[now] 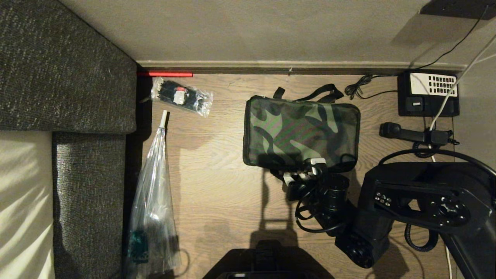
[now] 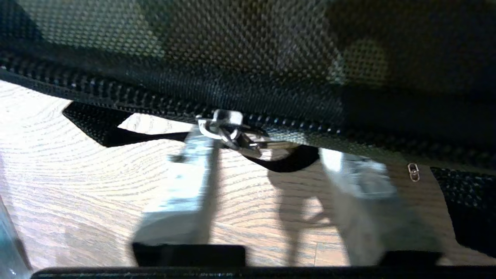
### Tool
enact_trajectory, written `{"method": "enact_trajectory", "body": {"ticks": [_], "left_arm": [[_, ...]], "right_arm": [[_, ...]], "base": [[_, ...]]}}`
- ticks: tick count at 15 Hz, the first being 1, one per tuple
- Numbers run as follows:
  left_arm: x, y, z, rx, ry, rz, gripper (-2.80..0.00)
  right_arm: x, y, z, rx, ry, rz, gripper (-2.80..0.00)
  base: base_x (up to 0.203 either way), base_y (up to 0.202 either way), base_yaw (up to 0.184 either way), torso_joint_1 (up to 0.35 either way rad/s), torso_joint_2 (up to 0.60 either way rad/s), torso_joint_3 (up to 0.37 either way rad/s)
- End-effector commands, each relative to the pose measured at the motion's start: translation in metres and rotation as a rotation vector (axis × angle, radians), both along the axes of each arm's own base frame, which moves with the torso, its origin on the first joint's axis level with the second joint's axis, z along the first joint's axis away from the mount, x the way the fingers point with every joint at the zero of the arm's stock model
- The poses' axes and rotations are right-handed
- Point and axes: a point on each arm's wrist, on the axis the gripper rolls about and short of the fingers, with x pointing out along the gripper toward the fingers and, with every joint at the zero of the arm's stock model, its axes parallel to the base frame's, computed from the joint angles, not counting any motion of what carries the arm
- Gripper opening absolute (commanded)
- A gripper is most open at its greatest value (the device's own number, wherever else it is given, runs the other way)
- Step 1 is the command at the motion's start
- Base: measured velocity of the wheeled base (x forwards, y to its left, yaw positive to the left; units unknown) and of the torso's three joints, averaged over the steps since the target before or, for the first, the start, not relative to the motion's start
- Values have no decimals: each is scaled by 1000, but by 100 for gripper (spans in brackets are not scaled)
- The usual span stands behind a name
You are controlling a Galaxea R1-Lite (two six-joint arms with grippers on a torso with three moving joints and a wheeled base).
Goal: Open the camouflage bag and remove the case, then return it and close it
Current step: Open the top of the storage box
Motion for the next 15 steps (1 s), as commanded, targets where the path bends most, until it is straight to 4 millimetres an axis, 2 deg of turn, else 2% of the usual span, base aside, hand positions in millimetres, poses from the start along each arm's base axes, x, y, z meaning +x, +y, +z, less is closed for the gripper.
{"method": "enact_trajectory", "body": {"ticks": [1, 9, 12, 13, 15], "left_arm": [[0, 0, 0, -1, 0, 0, -280], [0, 0, 0, 0, 0, 0, -280], [0, 0, 0, -1, 0, 0, -280], [0, 0, 0, -1, 0, 0, -280], [0, 0, 0, -1, 0, 0, -280]], "right_arm": [[1, 1, -2, 3, -4, 2, 0], [11, 5, -4, -2, -33, -9, 0], [16, -2, -7, -2, -27, -30, 0], [16, -2, -9, -4, -24, -33, -280], [18, -1, -9, -2, -29, -33, -280]], "base": [[0, 0, 0, 0, 0, 0], [0, 0, 0, 0, 0, 0], [0, 0, 0, 0, 0, 0], [0, 0, 0, 0, 0, 0], [0, 0, 0, 0, 0, 0]]}}
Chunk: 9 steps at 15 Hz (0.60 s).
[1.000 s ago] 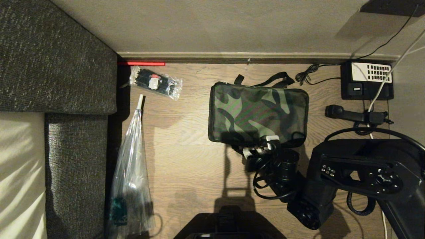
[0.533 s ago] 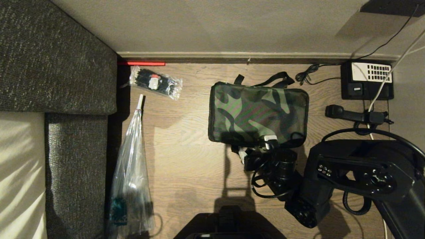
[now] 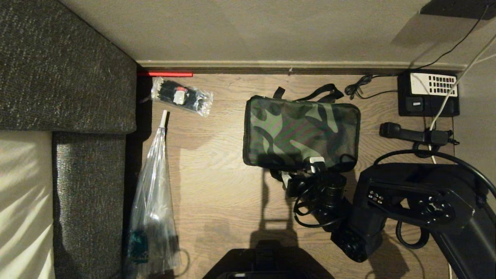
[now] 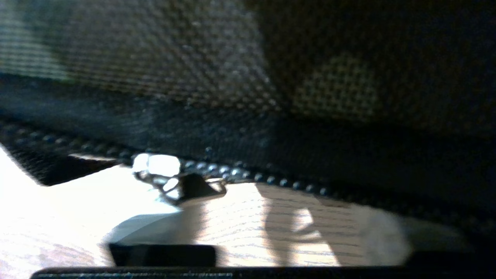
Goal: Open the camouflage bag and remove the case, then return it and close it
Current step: Open the top of the storage box
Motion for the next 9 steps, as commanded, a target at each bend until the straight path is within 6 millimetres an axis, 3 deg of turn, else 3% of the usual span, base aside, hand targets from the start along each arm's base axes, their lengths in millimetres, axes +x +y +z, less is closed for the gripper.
{"method": "enact_trajectory", "body": {"ticks": [1, 9], "left_arm": [[0, 0, 0, 1, 0, 0, -280], [0, 0, 0, 0, 0, 0, -280]], "right_arm": [[1, 1, -1, 5, -8, -2, -280], [1, 0, -2, 0, -5, 0, -280]], "base": [[0, 0, 0, 0, 0, 0], [0, 0, 0, 0, 0, 0]]}}
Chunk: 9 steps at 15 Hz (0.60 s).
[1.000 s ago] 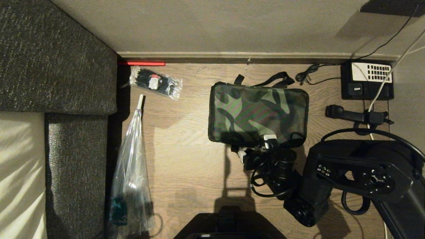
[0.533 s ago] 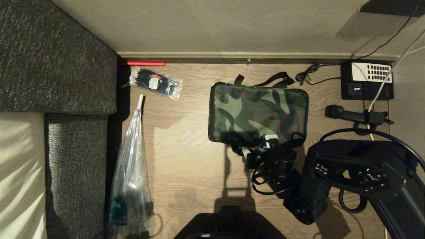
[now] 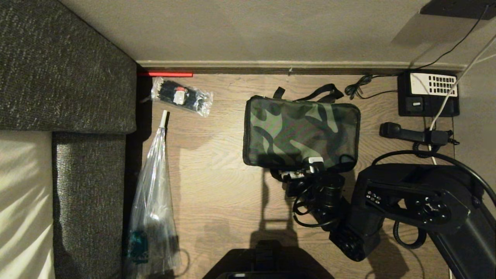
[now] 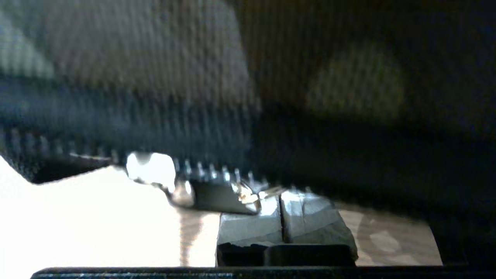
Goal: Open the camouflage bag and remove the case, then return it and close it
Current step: Open the top of the storage box
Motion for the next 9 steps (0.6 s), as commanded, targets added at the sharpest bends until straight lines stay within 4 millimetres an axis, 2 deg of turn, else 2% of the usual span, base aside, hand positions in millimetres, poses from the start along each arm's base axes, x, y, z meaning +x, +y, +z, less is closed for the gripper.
{"method": "enact_trajectory", "body": {"ticks": [1, 4, 8, 9], "left_arm": [[0, 0, 0, 1, 0, 0, -280], [0, 0, 0, 1, 0, 0, -280], [0, 0, 0, 0, 0, 0, -280], [0, 0, 0, 0, 0, 0, -280]], "right_arm": [[-3, -2, 3, 3, -1, 5, -280], [-15, -9, 17, 1, 7, 19, -280], [-23, -19, 46, 7, -29, 11, -280], [-24, -21, 44, -11, -9, 7, -280]], "base": [[0, 0, 0, 0, 0, 0], [0, 0, 0, 0, 0, 0], [0, 0, 0, 0, 0, 0], [0, 0, 0, 0, 0, 0]]}}
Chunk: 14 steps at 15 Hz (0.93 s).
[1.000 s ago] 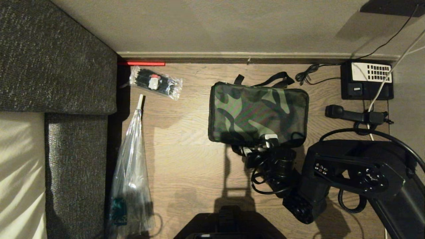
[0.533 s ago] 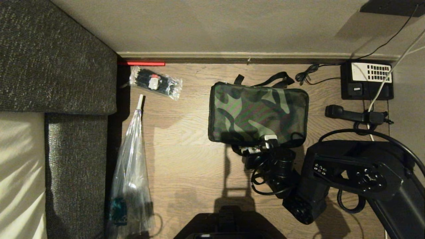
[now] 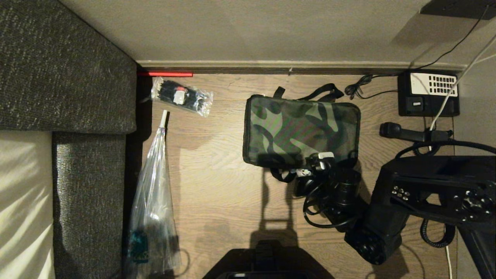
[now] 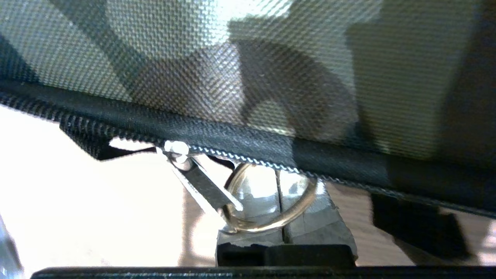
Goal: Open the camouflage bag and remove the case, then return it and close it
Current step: Open the top of the storage box
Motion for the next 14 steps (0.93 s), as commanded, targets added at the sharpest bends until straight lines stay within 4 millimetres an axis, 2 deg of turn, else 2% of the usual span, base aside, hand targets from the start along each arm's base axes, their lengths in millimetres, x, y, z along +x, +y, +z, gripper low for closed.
{"method": "enact_trajectory", "body": {"ticks": [1, 7, 14], "left_arm": [[0, 0, 0, -1, 0, 0, -280], [0, 0, 0, -1, 0, 0, -280], [0, 0, 0, -1, 0, 0, -280]], "right_arm": [[-4, -7, 11, -4, 2, -12, -280], [-11, -18, 10, -61, 63, -26, -280], [-23, -24, 27, -72, 97, -16, -280]], "base": [[0, 0, 0, 0, 0, 0], [0, 0, 0, 0, 0, 0], [0, 0, 0, 0, 0, 0]]}}
